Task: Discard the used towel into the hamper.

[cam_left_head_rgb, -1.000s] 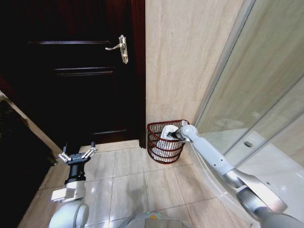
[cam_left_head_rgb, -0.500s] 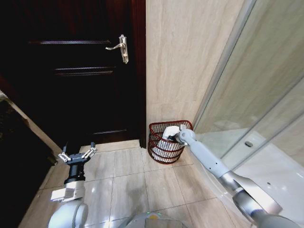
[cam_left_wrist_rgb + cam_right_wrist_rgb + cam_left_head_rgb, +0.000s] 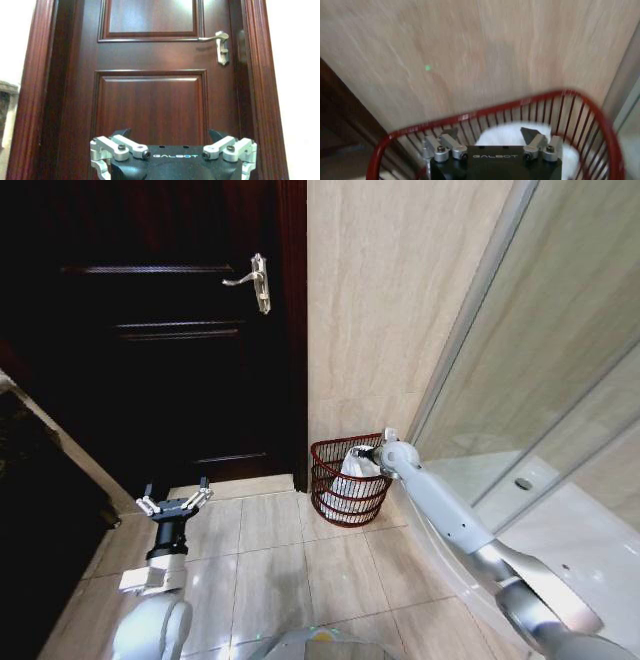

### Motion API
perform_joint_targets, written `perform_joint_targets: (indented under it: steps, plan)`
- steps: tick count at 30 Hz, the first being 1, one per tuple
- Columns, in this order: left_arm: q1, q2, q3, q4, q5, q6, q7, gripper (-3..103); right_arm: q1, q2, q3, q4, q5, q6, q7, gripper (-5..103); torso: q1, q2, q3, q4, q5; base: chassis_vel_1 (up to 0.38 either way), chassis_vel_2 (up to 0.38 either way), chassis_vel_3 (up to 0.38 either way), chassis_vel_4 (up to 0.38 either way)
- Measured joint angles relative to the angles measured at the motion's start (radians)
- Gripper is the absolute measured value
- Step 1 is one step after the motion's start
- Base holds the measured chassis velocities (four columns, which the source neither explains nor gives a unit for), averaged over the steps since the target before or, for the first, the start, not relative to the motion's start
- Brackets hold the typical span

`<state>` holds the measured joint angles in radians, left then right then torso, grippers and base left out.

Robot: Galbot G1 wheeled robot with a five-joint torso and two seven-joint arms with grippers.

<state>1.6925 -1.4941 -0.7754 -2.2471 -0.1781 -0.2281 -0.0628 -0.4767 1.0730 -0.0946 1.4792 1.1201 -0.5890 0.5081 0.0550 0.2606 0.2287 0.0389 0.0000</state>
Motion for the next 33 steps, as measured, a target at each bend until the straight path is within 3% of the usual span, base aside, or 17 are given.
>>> perform_joint_targets:
  steps: [2, 4, 10, 13, 14, 17, 19, 21, 26, 30, 33]
  plan:
    - [-0.007, 0.003, 0.011, 0.006, 0.0, 0.007, -0.001, 100, -0.045, -0.03, 0.023, 0.068, -0.078, 0.083, -0.029, 94, 0.0, 0.0, 0.0, 0.0, 0.0001, 0.0, 0.0, 0.0, 0.0]
    - [-0.008, 0.002, 0.015, 0.009, 0.0, 0.008, -0.001, 100, -0.068, -0.042, 0.035, 0.103, -0.104, 0.114, -0.029, 98, 0.0, 0.0, 0.0, 0.0, 0.0, 0.0, 0.0, 0.0, 0.0]
    - [-0.013, -0.012, 0.02, 0.011, -0.002, 0.01, -0.008, 100, -0.184, -0.092, 0.137, 0.249, -0.198, 0.235, -0.053, 100, 0.0, 0.0, 0.0, 0.0005, -0.0001, 0.0, 0.0, 0.0, 0.0]
    - [-0.013, -0.019, 0.029, 0.012, -0.023, 0.017, -0.013, 100, -0.356, -0.147, 0.263, 0.364, -0.363, 0.351, -0.157, 100, 0.0, 0.0, 0.0, 0.0002, 0.0001, 0.0, 0.0, 0.0, 0.0]
    - [-0.013, -0.019, 0.029, 0.012, -0.023, 0.017, -0.013, 100, -0.356, -0.147, 0.263, 0.364, -0.363, 0.351, -0.157, 100, 0.0, 0.0, 0.0, 0.0002, 0.0001, 0.0, 0.0, 0.0, 0.0]
    - [0.01, -0.004, 0.051, 0.011, -0.028, 0.019, 0.0, 100, -0.539, -0.178, 0.38, 0.458, -0.526, 0.415, -0.246, 100, 0.0, 0.0, 0.0, -0.0003, -0.0003, 0.0, 0.0, 0.0, 0.0]
    - [0.018, 0.003, 0.057, 0.007, -0.032, 0.023, 0.008, 100, -0.603, -0.175, 0.417, 0.493, -0.578, 0.427, -0.248, 100, 0.0, 0.0, 0.0, -0.0002, -0.0002, 0.0, 0.0, 0.0, 0.0]
    - [0.034, 0.02, 0.064, -0.006, -0.045, 0.034, 0.032, 100, -0.719, -0.138, 0.496, 0.553, -0.662, 0.436, -0.259, 100, 0.0, 0.0, 0.0, 0.0002, 0.0001, 0.0, 0.0, 0.0, 0.0]
    - [0.042, 0.057, 0.07, -0.023, -0.091, 0.065, 0.048, 100, -0.886, -0.05, 0.575, 0.632, -0.767, 0.456, -0.28, 100, 0.0, 0.0, 0.0, 0.0002, 0.0003, 0.0, 0.0, 0.0, 0.0]
    - [0.024, 0.144, 0.071, -0.028, -0.136, 0.111, 0.05, 100, -1.051, 0.073, 0.687, 0.688, -0.875, 0.543, -0.371, 100, 0.0, 0.0, 0.0, 0.0, -0.0002, 0.0, 0.0, 0.0, 0.0]
    - [0.011, 0.172, 0.069, -0.03, -0.14, 0.126, 0.049, 100, -1.109, 0.126, 0.711, 0.714, -0.909, 0.576, -0.388, 100, 0.0, 0.0, 0.0, 0.0, -0.0003, 0.0, 0.0, 0.0, 0.0]
